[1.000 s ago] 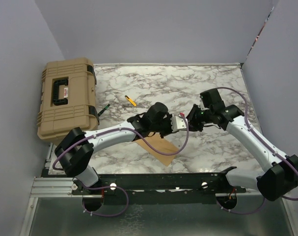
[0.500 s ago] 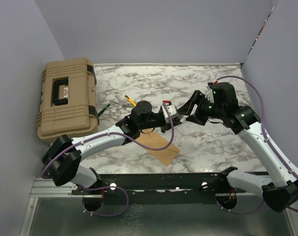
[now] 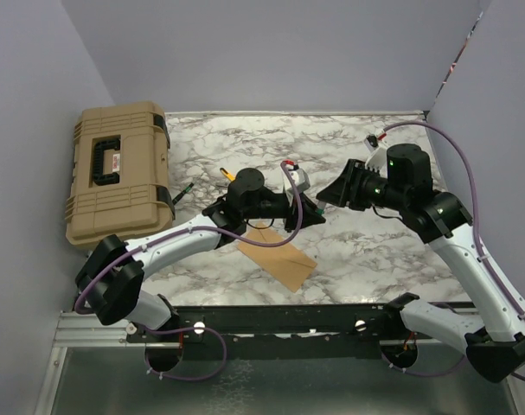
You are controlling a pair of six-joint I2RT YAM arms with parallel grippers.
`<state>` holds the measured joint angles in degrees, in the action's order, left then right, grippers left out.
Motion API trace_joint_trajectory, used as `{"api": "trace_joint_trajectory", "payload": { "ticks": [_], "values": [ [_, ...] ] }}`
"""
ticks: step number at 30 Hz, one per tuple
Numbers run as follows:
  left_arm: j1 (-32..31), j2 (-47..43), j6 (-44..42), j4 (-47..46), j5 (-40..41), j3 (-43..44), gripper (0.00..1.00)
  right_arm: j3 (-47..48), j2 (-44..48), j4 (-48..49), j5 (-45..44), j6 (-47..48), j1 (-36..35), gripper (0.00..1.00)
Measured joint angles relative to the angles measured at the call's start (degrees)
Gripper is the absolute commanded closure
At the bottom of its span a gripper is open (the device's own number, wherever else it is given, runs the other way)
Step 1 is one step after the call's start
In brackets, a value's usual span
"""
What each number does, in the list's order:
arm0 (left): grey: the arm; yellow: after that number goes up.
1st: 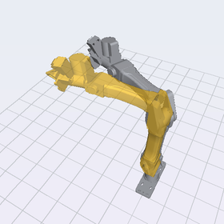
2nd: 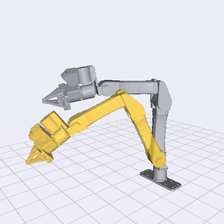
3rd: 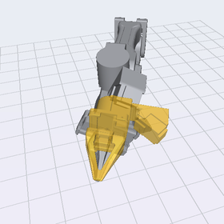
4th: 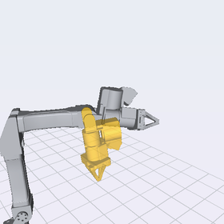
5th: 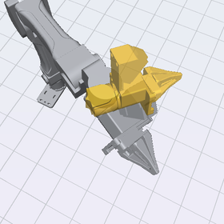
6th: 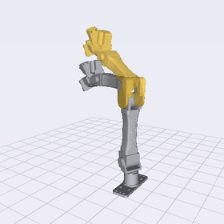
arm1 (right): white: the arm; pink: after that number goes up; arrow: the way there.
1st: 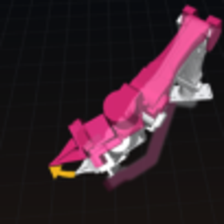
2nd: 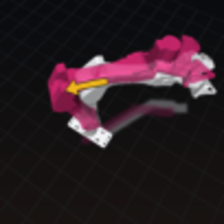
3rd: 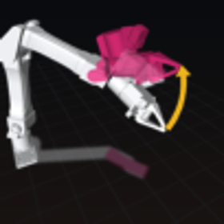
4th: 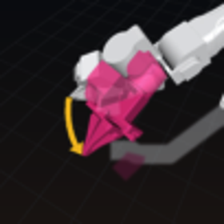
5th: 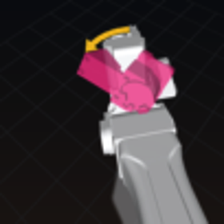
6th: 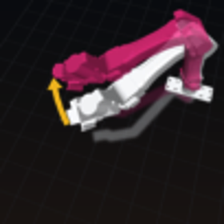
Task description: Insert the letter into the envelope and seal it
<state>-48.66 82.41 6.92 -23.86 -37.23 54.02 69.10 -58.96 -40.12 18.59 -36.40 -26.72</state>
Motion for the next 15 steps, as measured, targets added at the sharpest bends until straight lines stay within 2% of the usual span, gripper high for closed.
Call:
{"api": "trace_joint_trajectory", "payload": {
  "ticks": [2, 5, 11, 15],
  "values": [
    [0.09, 0.11, 1.03, 0.20, -1.03, 0.70, 1.00, 0.22, 0.02, 0.50, 0.35, 1.90, 0.00, 0.61],
    [0.31, 0.39, 2.12, 1.14, -2.21, 1.51, 1.00, 0.28, -0.15, 1.31, 1.73, 3.76, 0.00, 0.63],
    [0.70, 0.92, 3.02, 3.02, -2.67, 2.43, 1.00, 0.31, -0.66, 1.57, 4.17, 5.07, -0.02, 0.62],
    [0.94, 0.96, 3.17, 3.28, -2.64, 2.51, 1.00, 0.26, -0.66, 1.84, 5.11, 5.11, -0.02, 0.58]
  ]
}}
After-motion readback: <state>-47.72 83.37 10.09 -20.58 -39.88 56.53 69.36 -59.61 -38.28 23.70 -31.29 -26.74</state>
